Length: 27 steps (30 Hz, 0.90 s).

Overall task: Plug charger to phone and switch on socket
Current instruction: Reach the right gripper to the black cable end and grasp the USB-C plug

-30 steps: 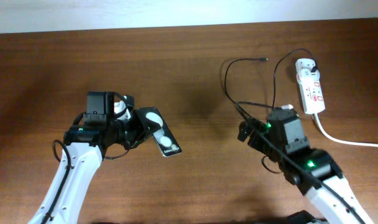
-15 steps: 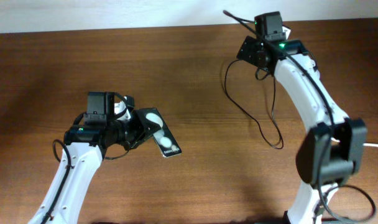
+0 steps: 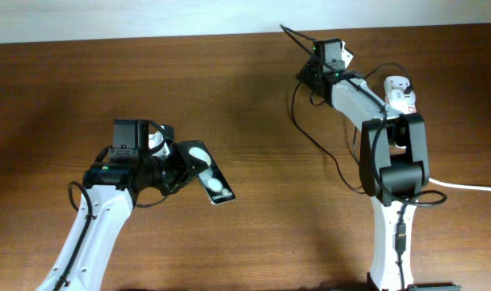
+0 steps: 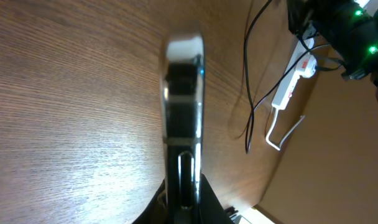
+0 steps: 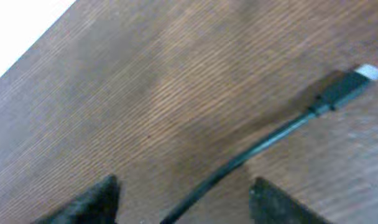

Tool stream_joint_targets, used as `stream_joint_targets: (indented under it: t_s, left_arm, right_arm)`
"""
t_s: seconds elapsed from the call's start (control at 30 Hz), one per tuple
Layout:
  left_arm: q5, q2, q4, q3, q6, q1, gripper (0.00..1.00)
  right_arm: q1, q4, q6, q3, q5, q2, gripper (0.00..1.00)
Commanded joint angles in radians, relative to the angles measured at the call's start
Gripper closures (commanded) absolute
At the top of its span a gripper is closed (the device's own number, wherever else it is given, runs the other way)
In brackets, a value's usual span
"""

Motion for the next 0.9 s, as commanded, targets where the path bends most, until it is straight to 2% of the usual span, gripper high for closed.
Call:
stream_joint_targets:
  t_s: [0.0,0.03,0.07,0.1,0.17,0.2,0.3,0.4,0.47,0.5,0.53,0.57,0.6,0.67,0.77,0.83,0.87]
  left_arm:
    - [0.014,-0.006,0.005,0.011,0.016,0.002,1.00]
    - [0.014,-0.006,0.004,0.011,0.016,0.002,1.00]
    - [0.014,-0.006,0.003,0.011,0.016,0.002,1.00]
    - [0.014,-0.006,0.002,0.011,0.016,0.002,1.00]
    - [0.014,-0.006,-0.003,0.011,0.016,0.002,1.00]
    - [0.014,-0.006,-0.006,0.011,0.016,0.002,1.00]
    - [0.014,-0.006,-0.006,0.011,0.016,0.002,1.00]
    - [0.014,-0.006,-0.006,0.011,0.016,0.002,1.00]
    - [0.014,-0.006,-0.006,0.011,0.016,0.002,1.00]
    - [0.014,-0.006,-0.006,0.011,0.016,0.002,1.00]
    - [0.014,-0.006,-0.006,0.011,0.016,0.002,1.00]
    - [0.014,-0.006,-0.006,0.011,0.016,0.002,1.00]
    - [0.014,-0.006,-0.005,0.011,0.016,0.002,1.00]
    - [0.014,-0.006,-0.006,0.011,0.016,0.002,1.00]
    - [0.014,-0.006,-0.006,0.011,0.016,0.002,1.00]
    - [0.014,-0.006,-0.006,0.011,0.016,0.002,1.00]
    - [0.014,-0.006,-0.006,0.011,0.016,0.002,1.00]
  right_arm:
    - [-0.008,0.008,0.010,0.014,-0.032,0.033,0.58]
    - [-0.008,0.008,0.002,0.014,-0.044,0.033,0.68]
    - [-0.008,0.008,-0.009,0.014,-0.060,0.033,0.72]
    - [-0.008,0.006,-0.074,0.014,-0.093,0.033,0.82]
    - [-0.007,-0.039,-0.161,0.014,-0.119,0.027,0.87]
    - [-0.006,-0.114,-0.219,0.014,-0.119,0.016,0.91]
    - [-0.003,-0.337,-0.338,0.014,-0.119,-0.006,0.93]
    - [0.021,-0.696,-0.343,0.014,-0.119,-0.013,0.96]
    - [0.061,-0.855,-0.372,0.014,-0.118,-0.013,0.95]
    - [0.076,-0.883,-0.393,0.014,-0.112,-0.012,0.90]
    - [0.108,-0.913,-0.394,0.014,-0.054,-0.013,0.56]
    - [0.120,-0.908,-0.394,0.014,-0.017,-0.012,0.42]
    - [0.127,-0.889,-0.391,0.014,0.026,-0.012,0.35]
    - [0.125,-0.855,-0.383,0.014,0.097,-0.012,0.27]
    - [0.118,-0.788,-0.310,0.014,0.095,-0.012,0.25]
    - [0.119,-0.747,-0.311,0.014,0.048,-0.011,0.29]
    - [0.119,-0.740,-0.311,0.014,0.020,-0.010,0.36]
